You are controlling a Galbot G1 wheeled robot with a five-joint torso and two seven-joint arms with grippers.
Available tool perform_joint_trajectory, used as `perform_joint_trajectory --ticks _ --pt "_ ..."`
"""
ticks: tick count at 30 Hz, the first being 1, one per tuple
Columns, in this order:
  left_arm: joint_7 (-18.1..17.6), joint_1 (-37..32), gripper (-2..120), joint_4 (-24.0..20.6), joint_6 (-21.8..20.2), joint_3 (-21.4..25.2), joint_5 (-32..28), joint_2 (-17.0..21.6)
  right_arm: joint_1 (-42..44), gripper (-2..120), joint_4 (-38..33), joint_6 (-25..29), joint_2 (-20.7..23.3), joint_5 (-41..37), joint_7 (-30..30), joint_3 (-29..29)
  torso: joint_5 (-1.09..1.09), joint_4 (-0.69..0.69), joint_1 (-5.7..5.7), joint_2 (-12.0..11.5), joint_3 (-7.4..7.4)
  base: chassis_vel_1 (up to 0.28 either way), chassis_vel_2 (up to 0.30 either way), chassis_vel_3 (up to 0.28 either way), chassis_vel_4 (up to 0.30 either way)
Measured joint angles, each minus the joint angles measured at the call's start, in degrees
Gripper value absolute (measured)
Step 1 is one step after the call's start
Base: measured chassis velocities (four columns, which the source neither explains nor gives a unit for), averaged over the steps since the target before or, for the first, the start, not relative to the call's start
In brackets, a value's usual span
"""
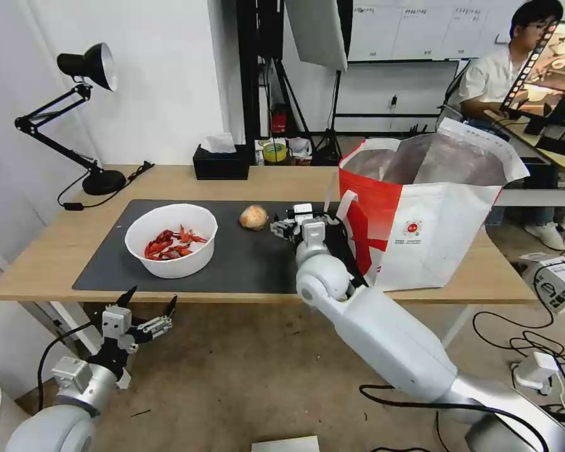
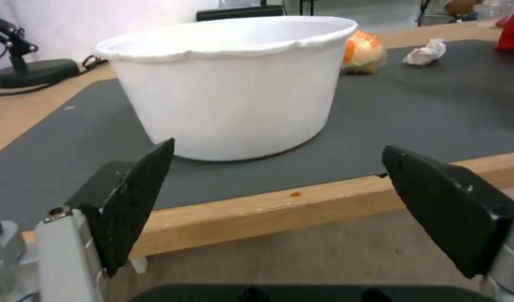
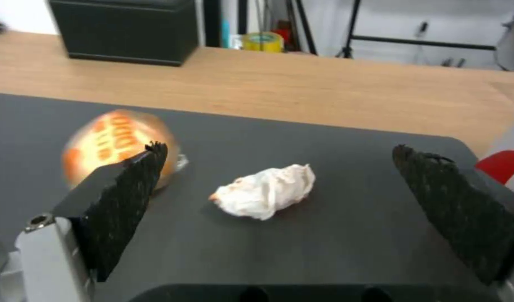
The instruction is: Pick up the trash from the table and place it into the takeout bag.
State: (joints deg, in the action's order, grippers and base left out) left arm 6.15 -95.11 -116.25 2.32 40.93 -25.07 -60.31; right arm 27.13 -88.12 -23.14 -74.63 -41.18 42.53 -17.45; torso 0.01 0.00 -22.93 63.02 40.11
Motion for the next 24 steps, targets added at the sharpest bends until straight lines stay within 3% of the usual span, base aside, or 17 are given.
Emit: perform_joint_trajectory --ticks 24 --pt "-0.2 -1.13 100 0.29 1.22 -0.13 1.46 -2.52 -4.48 100 14.44 -3.13 -9.66 0.12 6.51 0.35 0.0 0.0 0.01 0.01 0.0 0.0 0.0 0.0 0.0"
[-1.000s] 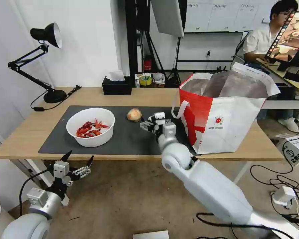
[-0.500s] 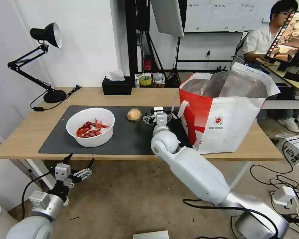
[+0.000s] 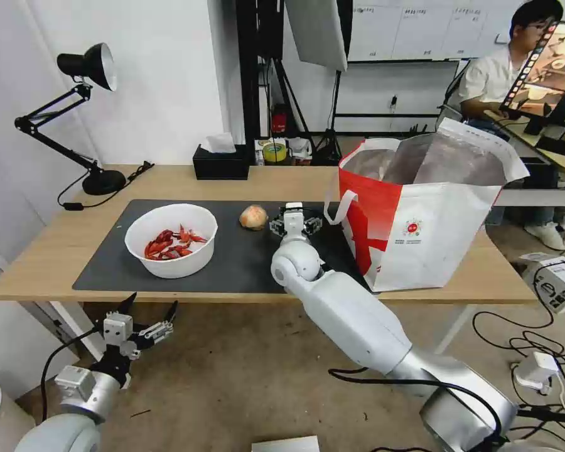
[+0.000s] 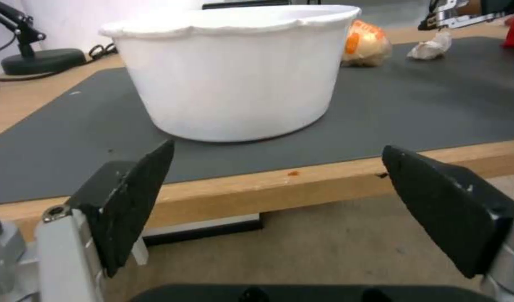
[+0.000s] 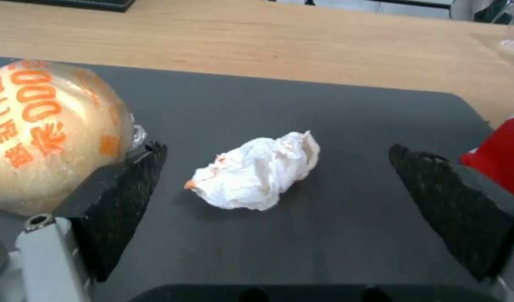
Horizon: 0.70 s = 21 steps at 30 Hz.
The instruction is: Pick up the trash from the table and place it into the takeout bag.
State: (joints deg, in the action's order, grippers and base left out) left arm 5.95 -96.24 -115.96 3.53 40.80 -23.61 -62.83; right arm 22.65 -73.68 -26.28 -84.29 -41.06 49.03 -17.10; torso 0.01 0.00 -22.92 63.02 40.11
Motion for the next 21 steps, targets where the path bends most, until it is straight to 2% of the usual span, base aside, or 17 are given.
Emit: perform_joint_trajectory --ticks 21 --pt "0.16 0.1 100 0.12 0.34 -0.39 0.55 -0.72 -1.77 100 5.2 -0.44 -1.8 0.16 0.49 0.7 -0.01 0.0 0.0 0.0 0.0 0.0 0.0 0.0 0.0"
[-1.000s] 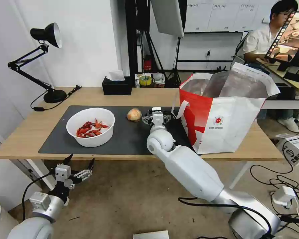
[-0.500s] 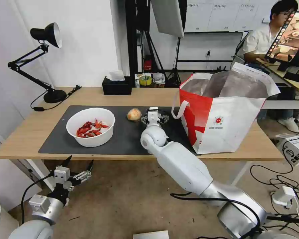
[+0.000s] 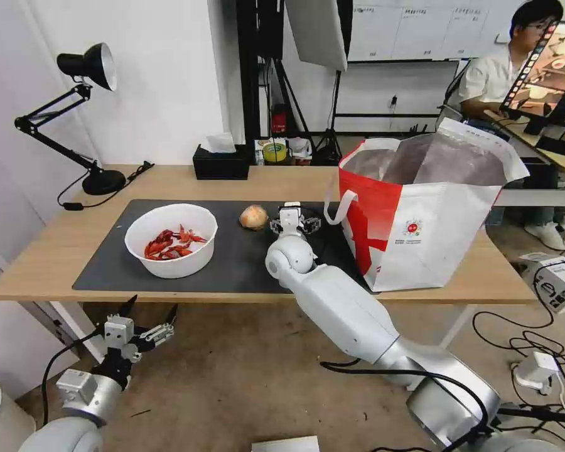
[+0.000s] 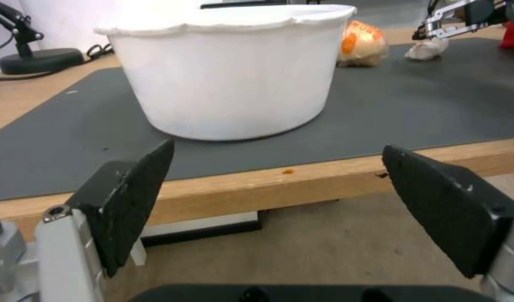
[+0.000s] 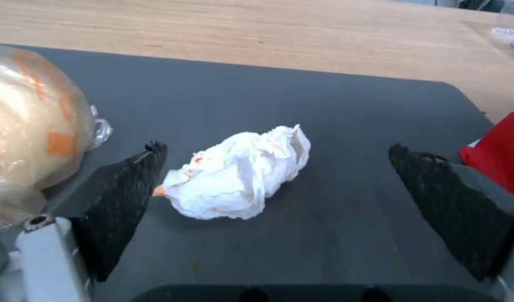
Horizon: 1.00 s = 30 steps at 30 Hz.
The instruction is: Pick up the trash from the table and place it into the takeout bag.
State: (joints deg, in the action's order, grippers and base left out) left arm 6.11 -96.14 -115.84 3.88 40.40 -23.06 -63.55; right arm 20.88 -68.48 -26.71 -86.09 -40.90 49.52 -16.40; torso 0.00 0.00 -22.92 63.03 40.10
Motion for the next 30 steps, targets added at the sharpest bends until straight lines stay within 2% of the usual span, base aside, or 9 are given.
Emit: perform_joint_trajectory --ticks 9,30 --pt "0.04 0.2 100 0.09 0.06 -0.43 0.19 -0.37 -1.11 100 2.13 -0.09 -0.3 0.0 -2.6 -0.04 0.0 0.0 0.0 0.0 0.0 0.0 0.0 0.0 0.0" --pt "0.05 0.07 100 -0.82 0.18 -0.66 0.61 -0.16 -3.21 100 5.43 -2.57 -1.6 -0.37 -3.94 -0.61 0.0 0.0 0.0 0.0 0.0 0.0 0.0 0.0 0.0"
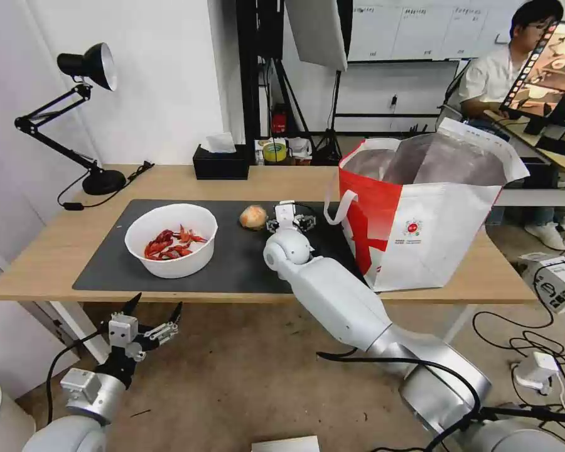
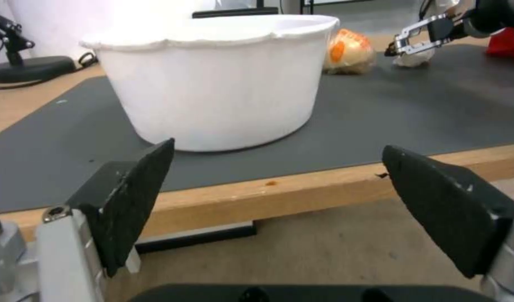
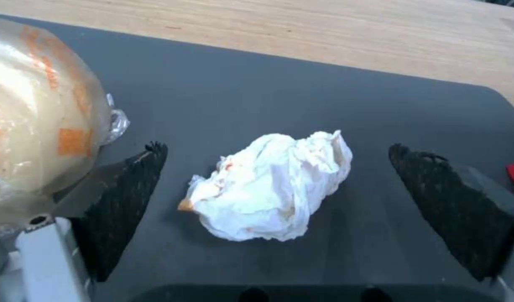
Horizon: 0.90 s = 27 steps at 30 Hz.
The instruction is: Pick up the trash from the table and place it into the takeout bag.
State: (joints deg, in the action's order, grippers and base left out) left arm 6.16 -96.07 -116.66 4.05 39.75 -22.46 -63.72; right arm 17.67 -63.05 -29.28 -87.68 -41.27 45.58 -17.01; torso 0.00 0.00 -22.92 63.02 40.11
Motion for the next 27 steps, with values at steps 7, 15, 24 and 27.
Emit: perform_joint_trajectory --ticks 7,15,24,27 --pt "0.0 -0.15 100 0.13 0.16 0.0 0.01 0.01 -0.15 100 0.27 -0.33 0.02 -0.33 0.05 0.0 0.0 0.0 0.0 0.0 0.0 0.0 0.0 0.0 0.0" --pt "0.0 -0.41 100 0.08 0.34 -0.2 0.33 -0.27 -0.05 100 0.38 -0.7 0.14 -0.81 0.05 -0.03 0.0 0.0 0.0 0.0 0.0 0.0 0.0 0.0 0.0" --pt "0.03 -0.54 100 0.22 0.55 -0.34 0.51 -0.5 0.38 90 0.51 -0.69 0.16 -1.42 0.29 0.33 0.0 0.0 0.0 0.0 0.0 0.0 0.0 0.0 0.0" --pt "0.04 -0.58 100 0.26 0.63 -0.44 0.61 -0.57 0.47 82 0.51 -0.61 0.29 -1.48 0.29 0.36 0.0 0.0 0.0 0.0 0.0 0.0 0.0 0.0 0.0"
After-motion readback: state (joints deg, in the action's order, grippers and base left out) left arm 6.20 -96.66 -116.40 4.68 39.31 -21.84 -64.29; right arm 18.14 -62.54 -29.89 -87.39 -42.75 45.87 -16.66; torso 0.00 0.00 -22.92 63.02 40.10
